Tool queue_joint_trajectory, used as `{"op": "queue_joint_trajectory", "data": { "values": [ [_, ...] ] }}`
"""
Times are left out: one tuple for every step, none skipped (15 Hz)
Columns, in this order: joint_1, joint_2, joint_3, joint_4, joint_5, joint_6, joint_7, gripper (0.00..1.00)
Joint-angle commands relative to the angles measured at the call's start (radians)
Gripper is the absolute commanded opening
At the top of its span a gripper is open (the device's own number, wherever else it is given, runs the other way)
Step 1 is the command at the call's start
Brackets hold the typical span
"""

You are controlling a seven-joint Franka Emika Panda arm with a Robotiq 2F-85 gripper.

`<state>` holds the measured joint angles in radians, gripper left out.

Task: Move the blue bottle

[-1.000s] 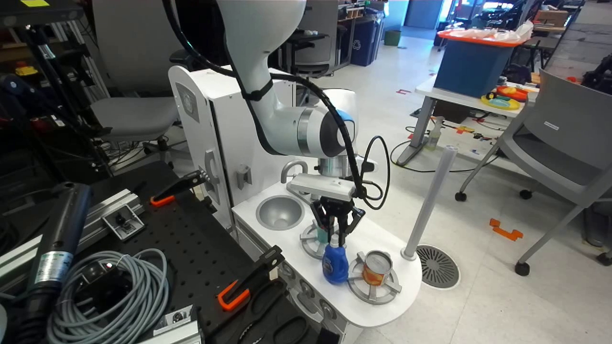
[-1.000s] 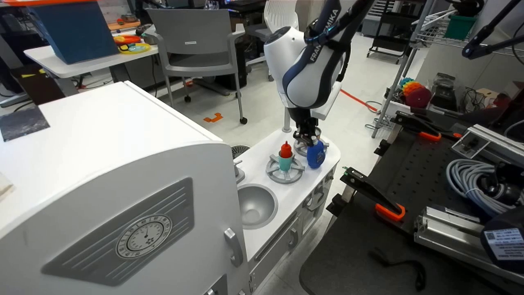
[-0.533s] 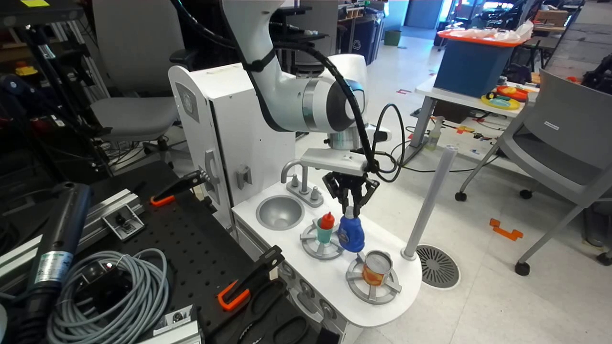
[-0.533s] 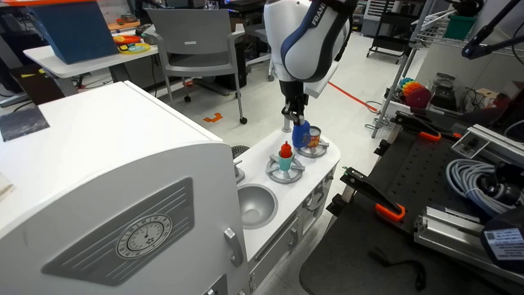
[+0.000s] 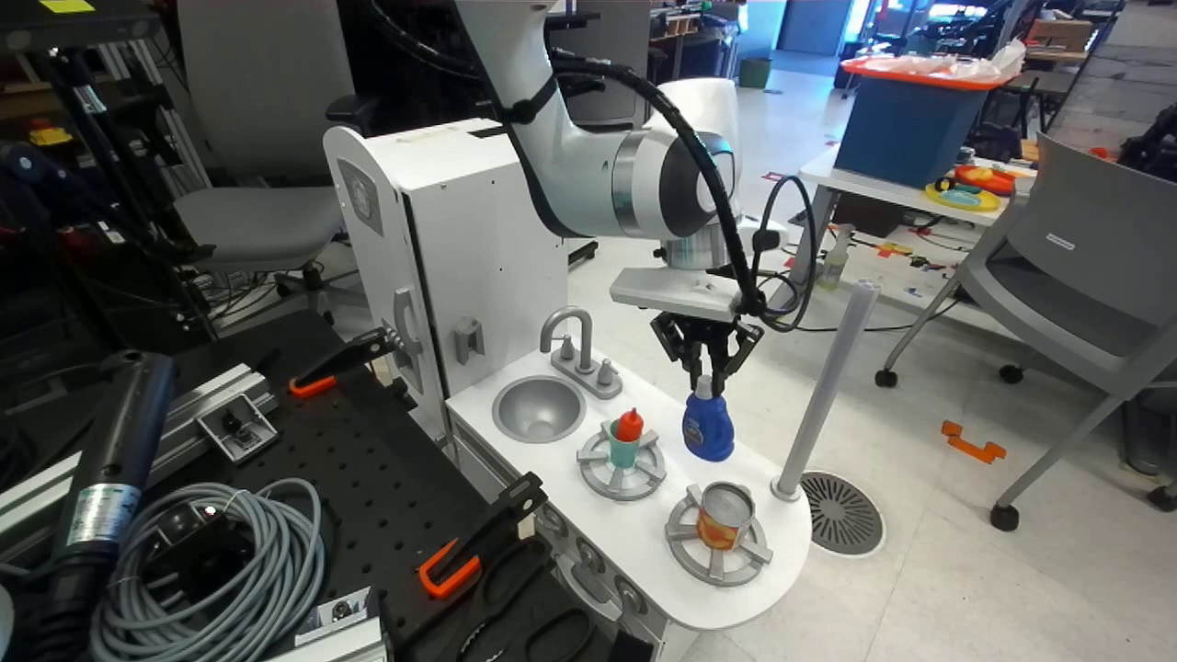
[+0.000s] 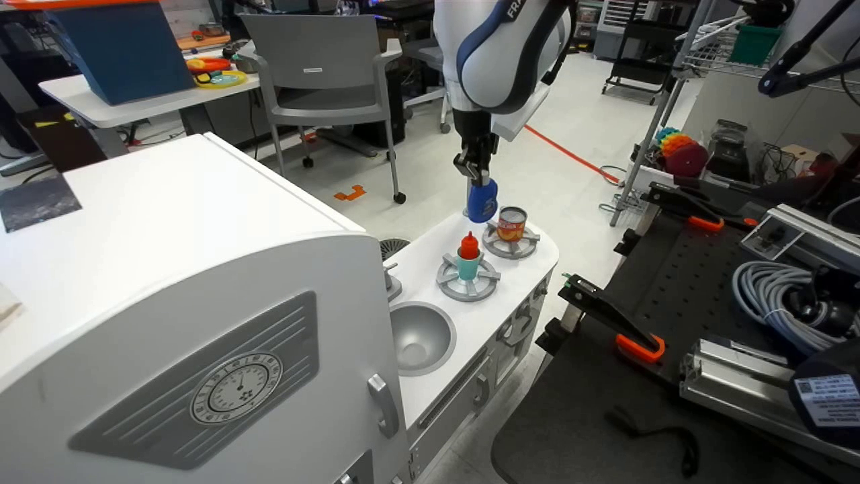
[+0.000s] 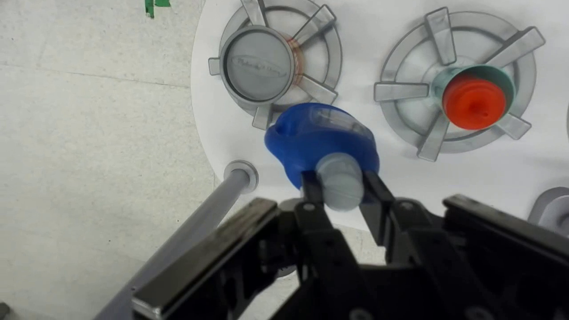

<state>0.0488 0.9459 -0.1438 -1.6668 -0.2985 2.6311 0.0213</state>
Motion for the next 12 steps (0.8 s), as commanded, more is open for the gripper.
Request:
{"op": "queue_joint_trajectory", "data": {
  "values": [
    [-0.022,0.095,0.023,0.137,0.029,0.015,-0.035,0.07],
    [-0.030,0.115,0.033,0.166,0.034,0.020,-0.047,0.07],
    [-0.022,0.144,0.026,0.203,0.032,0.009,-0.044,0.07],
    [-0.022,0.166,0.030,0.232,0.034,0.004,-0.052,0.07],
    [-0.021,0.190,0.034,0.259,0.035,-0.004,-0.059,0.07],
    [-0.021,0.209,0.039,0.282,0.036,-0.007,-0.067,0.07],
    [-0.023,0.228,0.052,0.301,0.039,-0.013,-0.081,0.07],
    [-0.023,0.245,0.059,0.318,0.040,-0.013,-0.091,0.07],
    [-0.017,0.263,0.060,0.335,0.034,-0.007,-0.099,0.07],
    [-0.016,0.279,0.064,0.354,0.034,-0.012,-0.108,0.07],
    [-0.013,0.299,0.063,0.378,0.033,-0.017,-0.112,0.07],
    [-0.015,0.313,0.069,0.396,0.036,-0.024,-0.121,0.07]
  ]
}}
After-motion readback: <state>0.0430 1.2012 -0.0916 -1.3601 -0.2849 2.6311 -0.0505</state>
